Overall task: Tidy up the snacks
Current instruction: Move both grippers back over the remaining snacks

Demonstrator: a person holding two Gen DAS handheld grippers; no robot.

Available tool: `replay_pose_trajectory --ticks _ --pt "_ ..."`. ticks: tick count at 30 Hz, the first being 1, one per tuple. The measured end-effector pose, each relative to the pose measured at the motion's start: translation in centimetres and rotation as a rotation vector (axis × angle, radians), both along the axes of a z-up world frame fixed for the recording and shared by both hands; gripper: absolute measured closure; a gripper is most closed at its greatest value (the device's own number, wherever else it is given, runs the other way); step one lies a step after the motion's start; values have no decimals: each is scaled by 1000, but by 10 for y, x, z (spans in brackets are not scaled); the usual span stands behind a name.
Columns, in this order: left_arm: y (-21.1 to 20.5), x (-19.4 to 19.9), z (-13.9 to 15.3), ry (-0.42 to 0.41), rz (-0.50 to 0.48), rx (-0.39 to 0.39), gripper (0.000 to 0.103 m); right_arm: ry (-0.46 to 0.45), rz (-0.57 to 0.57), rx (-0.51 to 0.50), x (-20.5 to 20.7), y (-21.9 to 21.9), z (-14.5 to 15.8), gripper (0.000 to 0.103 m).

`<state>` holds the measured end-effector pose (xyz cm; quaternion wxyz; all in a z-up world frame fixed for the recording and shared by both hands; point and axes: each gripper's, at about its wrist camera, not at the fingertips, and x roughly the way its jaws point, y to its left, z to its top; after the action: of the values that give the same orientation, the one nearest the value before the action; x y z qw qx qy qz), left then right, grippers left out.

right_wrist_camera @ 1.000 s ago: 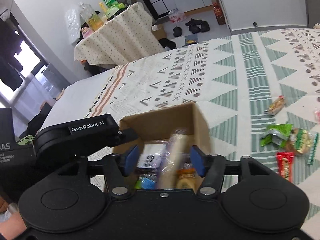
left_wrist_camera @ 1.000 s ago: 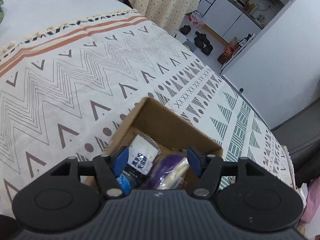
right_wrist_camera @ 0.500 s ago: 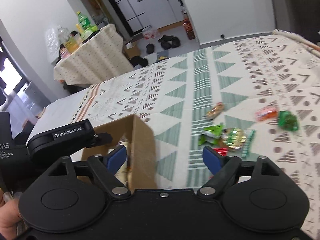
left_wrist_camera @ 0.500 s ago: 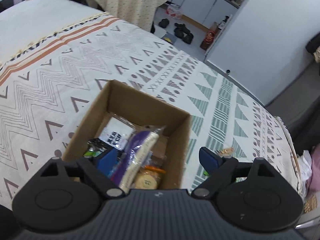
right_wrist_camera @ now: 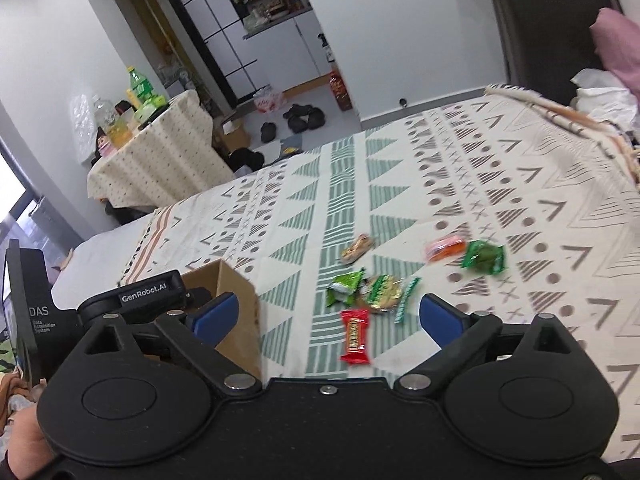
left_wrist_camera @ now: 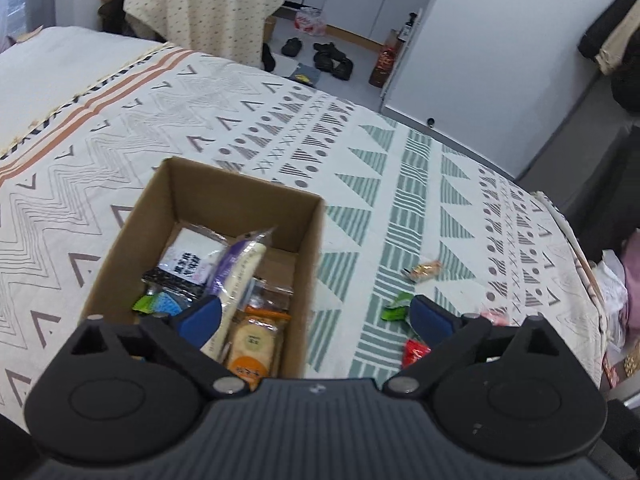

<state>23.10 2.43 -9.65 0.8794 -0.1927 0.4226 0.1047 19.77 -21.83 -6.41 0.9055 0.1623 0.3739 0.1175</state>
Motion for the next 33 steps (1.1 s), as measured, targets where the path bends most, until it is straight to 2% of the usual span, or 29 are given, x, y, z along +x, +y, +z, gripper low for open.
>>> replay_pose_trajectory --ticks 2,5,11,17,22,28,33 --pt "-8 -2 2 -10 -22 -3 0 -3 -18 2 -3 -11 -2 3" --pt "-22 -3 4 -7 -55 45 0 8 -48 2 -7 -26 -5 3" --pt "-42 -3 3 -5 -85 74 0 19 -89 0 -16 -56 -19 1" --pt "-64 0 3 -14 -141 55 0 58 -117 8 -20 -83 -41 1" --pt "-90 11 6 -20 -263 113 0 74 -136 35 -17 -97 -56 2" --pt "-97 26 -9 18 -291 111 0 74 -168 78 -4 -106 -69 5" --pt "-103 34 -27 44 -276 112 0 75 -190 114 10 -110 -82 8"
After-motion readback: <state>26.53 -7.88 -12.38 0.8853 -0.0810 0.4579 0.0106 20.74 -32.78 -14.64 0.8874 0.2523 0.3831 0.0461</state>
